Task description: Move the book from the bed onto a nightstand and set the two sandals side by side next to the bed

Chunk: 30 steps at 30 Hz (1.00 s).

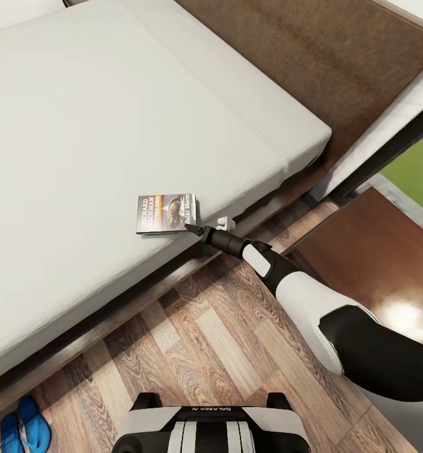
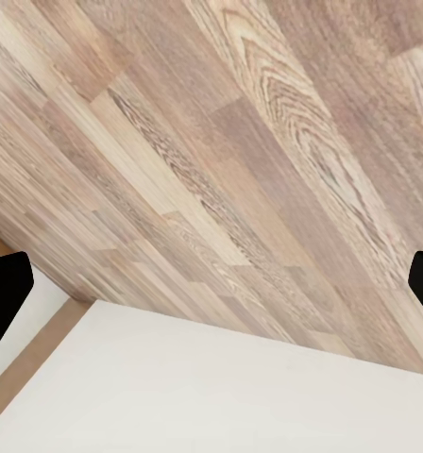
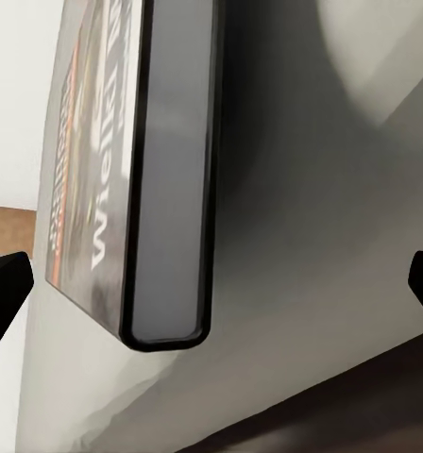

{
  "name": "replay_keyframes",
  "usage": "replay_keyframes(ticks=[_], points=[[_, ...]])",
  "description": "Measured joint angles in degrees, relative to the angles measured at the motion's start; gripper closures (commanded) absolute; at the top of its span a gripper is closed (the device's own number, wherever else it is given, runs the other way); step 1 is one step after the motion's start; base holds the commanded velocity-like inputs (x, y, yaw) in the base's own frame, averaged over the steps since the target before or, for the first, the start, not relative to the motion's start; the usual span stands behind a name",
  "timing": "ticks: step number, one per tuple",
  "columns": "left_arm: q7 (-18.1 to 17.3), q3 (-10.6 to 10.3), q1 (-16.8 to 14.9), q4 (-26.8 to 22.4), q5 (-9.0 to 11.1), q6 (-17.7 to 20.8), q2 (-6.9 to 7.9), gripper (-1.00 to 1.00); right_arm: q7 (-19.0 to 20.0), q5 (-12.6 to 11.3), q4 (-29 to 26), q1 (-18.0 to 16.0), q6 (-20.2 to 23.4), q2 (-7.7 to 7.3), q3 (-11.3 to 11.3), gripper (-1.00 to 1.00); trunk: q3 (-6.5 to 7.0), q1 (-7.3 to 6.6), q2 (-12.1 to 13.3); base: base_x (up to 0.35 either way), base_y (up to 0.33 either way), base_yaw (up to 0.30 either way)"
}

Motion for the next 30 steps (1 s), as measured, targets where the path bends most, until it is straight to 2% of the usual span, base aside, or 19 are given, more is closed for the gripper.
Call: replay_keyframes(ticks=[24, 30], points=[[0.00, 0.05, 0.00, 0.00, 0.01, 0.00, 0.00, -1.00, 0.00, 0.01, 0.06, 0.00, 0.00, 0.00, 0.00, -1.00, 0.00, 0.00, 0.00, -0.001, 0.000, 0.000], [0.00, 0.05, 0.00, 0.00, 0.01, 0.00, 0.00, -1.00, 0.00, 0.01, 0.11, 0.00, 0.00, 0.00, 0.00, -1.00, 0.00, 0.02, 0.00, -0.132, 0.000, 0.000]])
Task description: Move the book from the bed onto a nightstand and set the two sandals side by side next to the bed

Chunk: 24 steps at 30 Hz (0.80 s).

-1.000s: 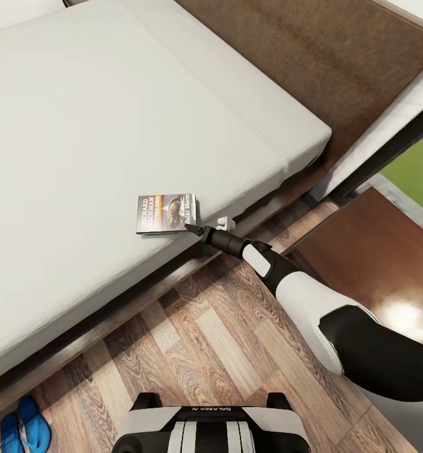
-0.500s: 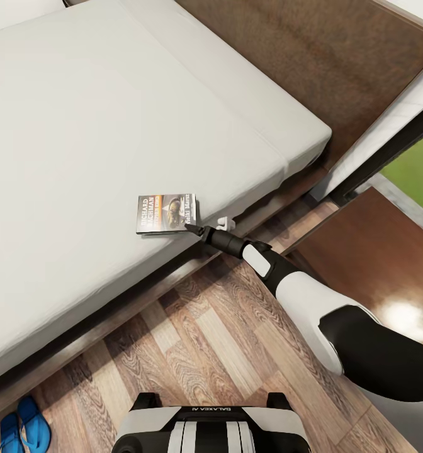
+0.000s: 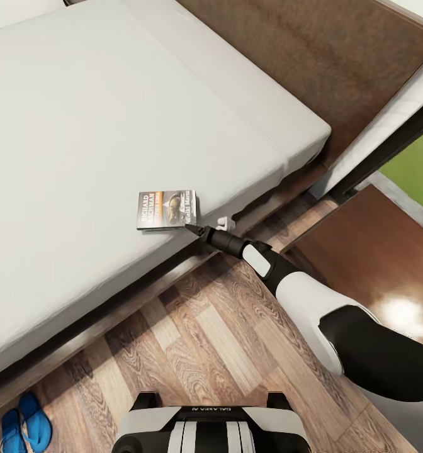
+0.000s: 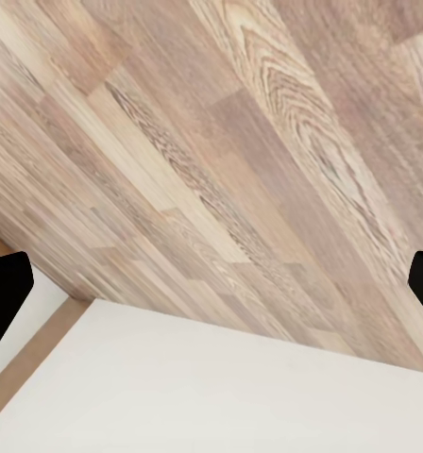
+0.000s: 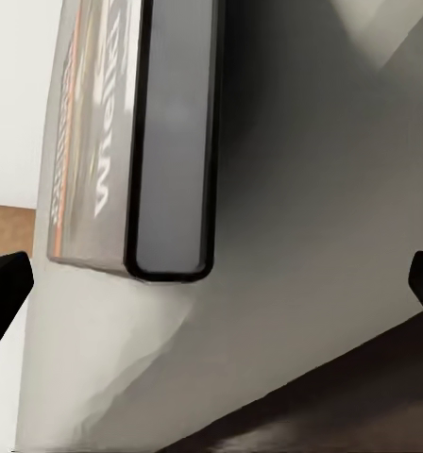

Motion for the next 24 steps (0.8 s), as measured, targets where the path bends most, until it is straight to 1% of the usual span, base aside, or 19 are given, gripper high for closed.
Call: replay_keyframes(ticks=[3, 8, 24], points=[[0.00, 0.00, 0.00, 0.00, 0.00, 0.00, 0.00, -1.00, 0.00, 0.00, -0.02, 0.00, 0.00, 0.00, 0.00, -1.00, 0.00, 0.00, 0.00, -0.175, 0.000, 0.000], [0.00, 0.02, 0.00, 0.00, 0.00, 0.00, 0.00, -1.00, 0.00, 0.00, -0.03, 0.00, 0.00, 0.00, 0.00, -1.00, 0.00, -0.01, 0.00, -0.080, 0.000, 0.000], [0.00, 0.01, 0.00, 0.00, 0.00, 0.00, 0.00, -1.00, 0.00, 0.00, -0.06, 0.00, 0.00, 0.00, 0.00, -1.00, 0.00, -0.02, 0.00, -0.016, 0.000, 0.000]])
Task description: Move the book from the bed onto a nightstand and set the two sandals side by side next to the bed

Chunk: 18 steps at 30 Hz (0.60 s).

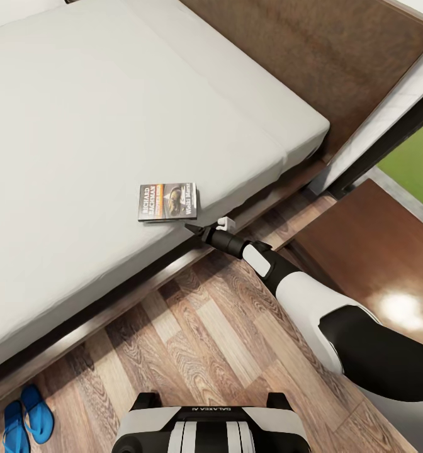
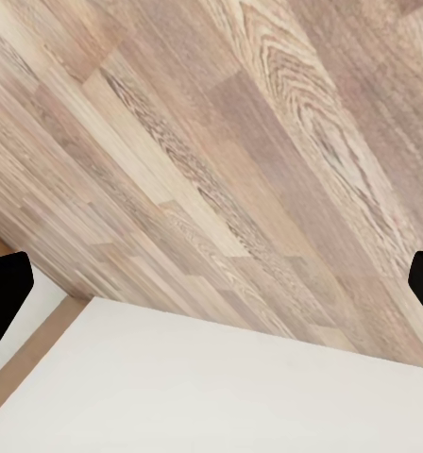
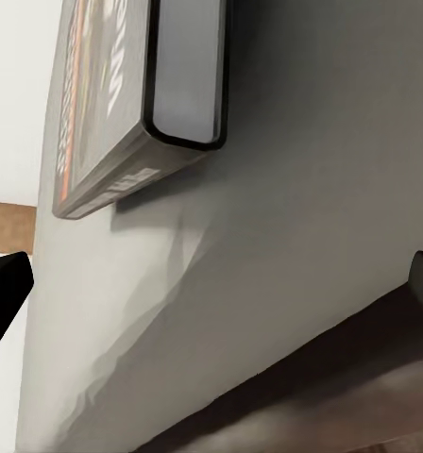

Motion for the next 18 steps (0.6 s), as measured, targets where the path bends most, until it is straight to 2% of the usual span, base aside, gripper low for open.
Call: replay_keyframes(ticks=[13, 18], points=[[0.00, -0.03, 0.00, 0.00, 0.00, 0.00, 0.00, -1.00, 0.00, 0.00, -0.09, 0.00, -0.21, -0.01, -0.15, -1.00, 0.00, 0.00, 0.00, 0.000, 0.000, 0.000], [0.00, -0.03, 0.00, 0.00, 0.00, 0.00, 0.00, -1.00, -0.15, 0.00, -0.09, 0.00, -2.02, 0.00, -0.70, -1.00, 0.00, 0.00, 0.00, 0.000, 0.000, 0.000]])
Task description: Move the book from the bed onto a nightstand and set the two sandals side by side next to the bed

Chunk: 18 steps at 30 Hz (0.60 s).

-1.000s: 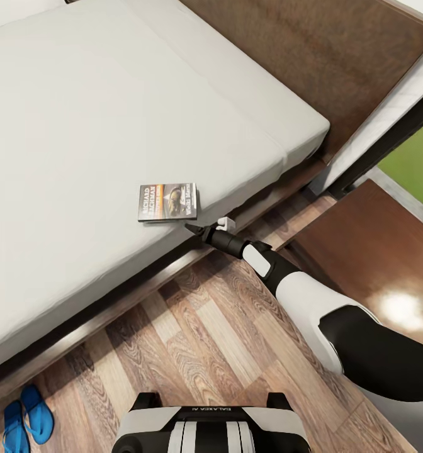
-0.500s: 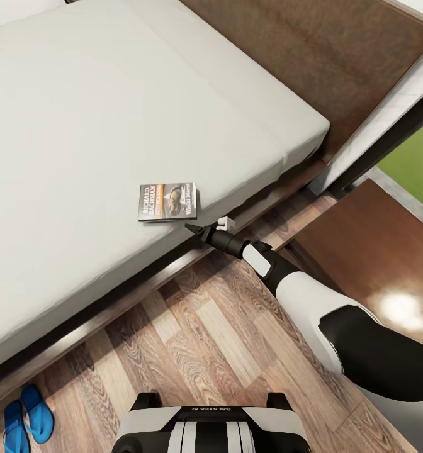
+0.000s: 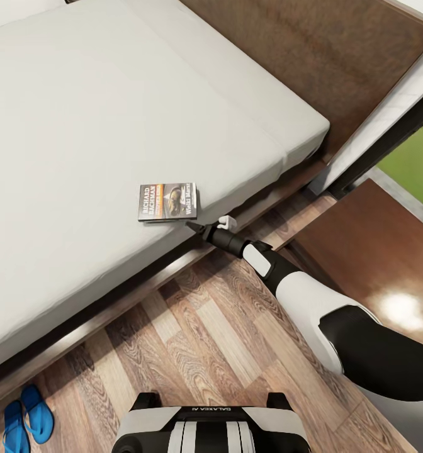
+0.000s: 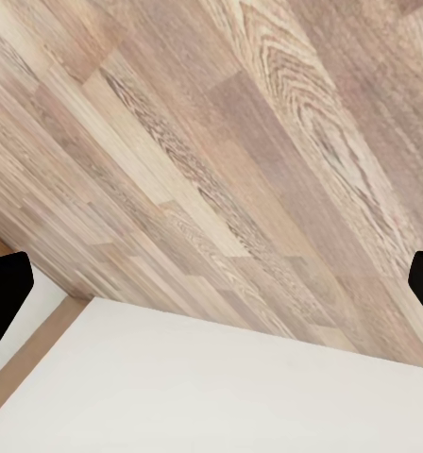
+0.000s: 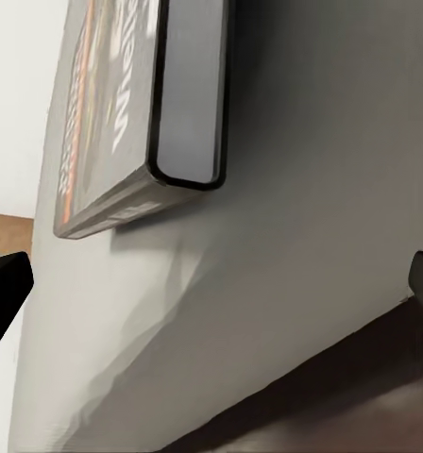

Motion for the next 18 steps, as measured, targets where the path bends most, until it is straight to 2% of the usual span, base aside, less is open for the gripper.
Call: replay_keyframes(ticks=[18], points=[[0.00, -0.02, 0.00, 0.00, -0.05, 0.00, 0.00, -1.00, -1.90, -0.08, -0.09, 0.00, -1.98, 0.04, -0.49, -1.00, 0.00, 0.00, 0.00, 0.000, 0.000, 0.000]])
